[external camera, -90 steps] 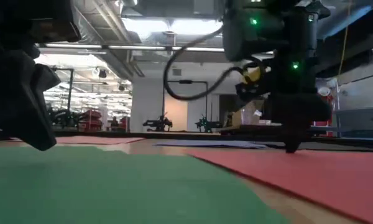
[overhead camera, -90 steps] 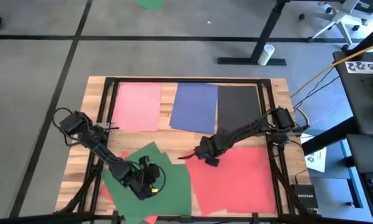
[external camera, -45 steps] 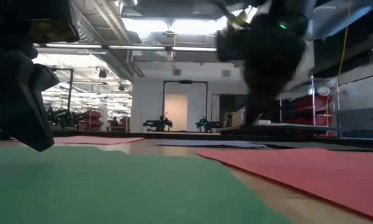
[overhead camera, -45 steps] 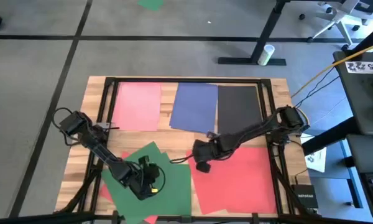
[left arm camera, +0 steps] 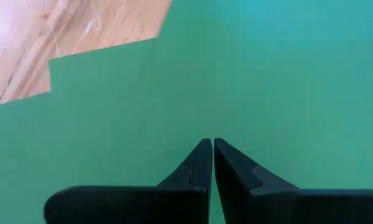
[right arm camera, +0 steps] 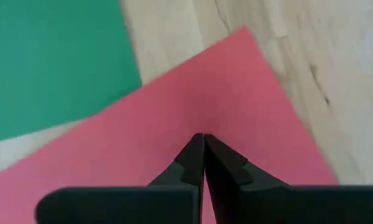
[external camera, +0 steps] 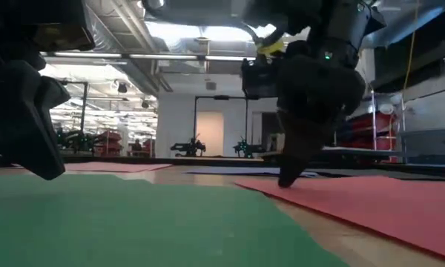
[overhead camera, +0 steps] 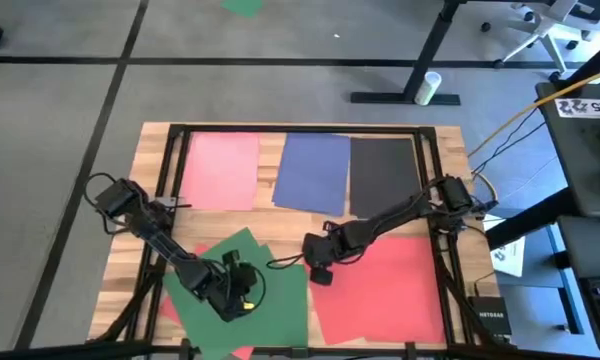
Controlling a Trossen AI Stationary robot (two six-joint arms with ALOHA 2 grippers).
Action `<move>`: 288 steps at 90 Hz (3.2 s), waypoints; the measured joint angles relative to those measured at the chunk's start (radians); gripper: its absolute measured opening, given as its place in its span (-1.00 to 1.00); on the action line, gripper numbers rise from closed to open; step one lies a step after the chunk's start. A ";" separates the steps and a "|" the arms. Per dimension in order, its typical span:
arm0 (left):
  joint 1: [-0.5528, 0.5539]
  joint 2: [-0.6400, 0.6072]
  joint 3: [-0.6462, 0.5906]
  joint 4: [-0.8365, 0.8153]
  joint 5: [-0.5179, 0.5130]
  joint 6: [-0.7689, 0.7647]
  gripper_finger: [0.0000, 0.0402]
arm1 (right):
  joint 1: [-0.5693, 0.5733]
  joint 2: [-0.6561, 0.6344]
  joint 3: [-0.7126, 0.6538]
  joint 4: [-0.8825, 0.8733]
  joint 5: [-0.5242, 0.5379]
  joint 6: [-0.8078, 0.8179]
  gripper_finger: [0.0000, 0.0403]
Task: Organize paper
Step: Stack the red paper on top of the other red paper on the table
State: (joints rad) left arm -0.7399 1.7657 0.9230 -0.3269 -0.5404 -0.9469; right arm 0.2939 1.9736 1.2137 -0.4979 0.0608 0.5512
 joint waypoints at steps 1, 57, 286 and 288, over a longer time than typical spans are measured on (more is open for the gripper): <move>0.000 0.000 0.000 0.001 0.000 0.000 -1.00 | 0.000 0.000 0.000 -0.004 -0.002 0.002 -1.00; -0.001 0.000 0.000 -0.004 0.000 0.000 -1.00 | 0.035 -0.044 -0.007 -0.285 0.032 0.127 -1.00; -0.003 0.000 0.000 -0.003 -0.001 -0.015 -1.00 | 0.289 0.008 0.019 0.024 -0.256 0.207 -1.00; -0.003 0.000 0.000 -0.004 -0.001 -0.015 -1.00 | 0.292 0.008 0.026 0.002 -0.263 0.201 -1.00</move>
State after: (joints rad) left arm -0.7425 1.7653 0.9231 -0.3309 -0.5415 -0.9617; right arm 0.5863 1.9812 1.2397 -0.4955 -0.2021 0.7527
